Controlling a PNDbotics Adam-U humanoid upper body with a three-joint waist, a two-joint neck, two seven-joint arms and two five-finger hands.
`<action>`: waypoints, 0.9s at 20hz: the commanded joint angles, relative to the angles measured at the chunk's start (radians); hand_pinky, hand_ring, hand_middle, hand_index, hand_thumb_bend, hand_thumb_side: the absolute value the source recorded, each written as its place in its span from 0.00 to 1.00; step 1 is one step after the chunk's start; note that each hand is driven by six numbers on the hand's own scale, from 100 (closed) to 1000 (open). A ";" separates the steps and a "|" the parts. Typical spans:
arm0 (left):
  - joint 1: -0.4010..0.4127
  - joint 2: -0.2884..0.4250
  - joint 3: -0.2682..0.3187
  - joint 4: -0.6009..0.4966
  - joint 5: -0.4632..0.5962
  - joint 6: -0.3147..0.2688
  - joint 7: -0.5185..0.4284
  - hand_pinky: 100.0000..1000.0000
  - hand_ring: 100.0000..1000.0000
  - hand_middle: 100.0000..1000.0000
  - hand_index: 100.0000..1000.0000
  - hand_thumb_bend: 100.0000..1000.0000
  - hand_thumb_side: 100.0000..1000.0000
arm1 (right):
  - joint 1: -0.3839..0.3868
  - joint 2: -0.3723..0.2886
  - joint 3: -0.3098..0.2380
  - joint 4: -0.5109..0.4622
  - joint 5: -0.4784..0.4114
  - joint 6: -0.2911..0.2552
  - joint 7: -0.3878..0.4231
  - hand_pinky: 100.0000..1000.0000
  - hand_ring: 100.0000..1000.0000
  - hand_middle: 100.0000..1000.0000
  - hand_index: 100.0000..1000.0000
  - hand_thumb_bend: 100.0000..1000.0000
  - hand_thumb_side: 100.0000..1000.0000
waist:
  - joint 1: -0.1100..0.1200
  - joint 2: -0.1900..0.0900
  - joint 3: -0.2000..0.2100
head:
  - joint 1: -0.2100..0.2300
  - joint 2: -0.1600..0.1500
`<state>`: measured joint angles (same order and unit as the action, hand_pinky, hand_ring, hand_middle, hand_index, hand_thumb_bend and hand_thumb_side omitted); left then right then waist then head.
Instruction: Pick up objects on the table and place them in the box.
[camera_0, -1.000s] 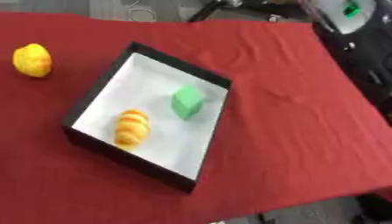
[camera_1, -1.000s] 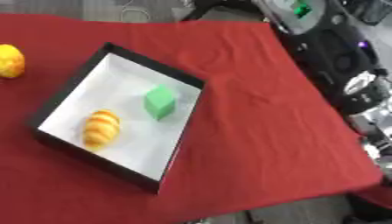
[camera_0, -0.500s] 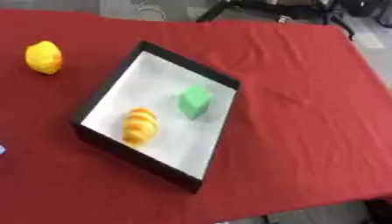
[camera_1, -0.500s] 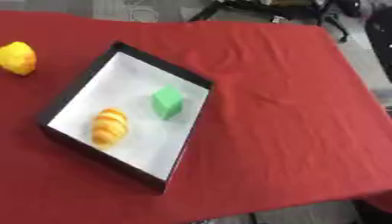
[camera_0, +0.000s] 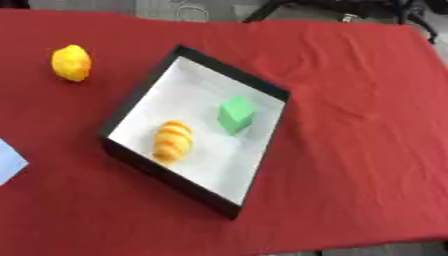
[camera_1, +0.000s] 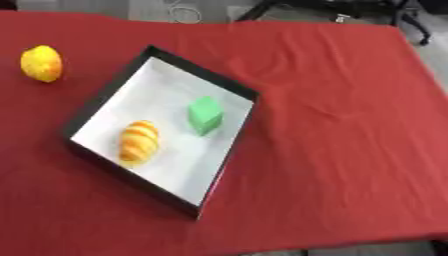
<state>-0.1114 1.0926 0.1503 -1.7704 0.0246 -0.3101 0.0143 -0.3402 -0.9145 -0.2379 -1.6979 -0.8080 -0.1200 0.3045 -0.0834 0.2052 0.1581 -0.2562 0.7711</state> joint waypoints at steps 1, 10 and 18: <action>-0.021 0.110 -0.023 -0.022 -0.123 -0.003 -0.099 0.87 0.74 0.77 0.90 0.13 0.32 | 0.005 -0.018 -0.026 -0.009 0.020 0.007 -0.003 0.96 0.82 0.68 0.79 0.00 0.18 | 0.019 0.005 0.002 | 0.011 -0.003; -0.039 0.233 -0.136 -0.038 -0.142 0.107 -0.317 0.91 0.80 0.79 0.89 0.36 0.40 | 0.047 -0.013 -0.037 -0.024 0.057 0.010 -0.016 0.96 0.81 0.67 0.79 0.00 0.19 | 0.035 0.003 0.015 | 0.045 -0.001; -0.078 0.250 -0.216 -0.026 -0.185 0.238 -0.294 0.92 0.80 0.77 0.87 0.50 0.61 | 0.056 -0.004 -0.052 -0.033 0.048 0.020 -0.042 0.95 0.80 0.66 0.78 0.00 0.20 | 0.042 0.006 0.009 | 0.115 -0.015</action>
<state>-0.1764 1.2983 -0.0679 -1.7966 -0.1512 -0.0892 -0.2875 -0.2797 -0.8919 -0.2691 -1.7109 -0.7540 -0.0990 0.2699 -0.0577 0.2098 0.1677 -0.1494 0.7689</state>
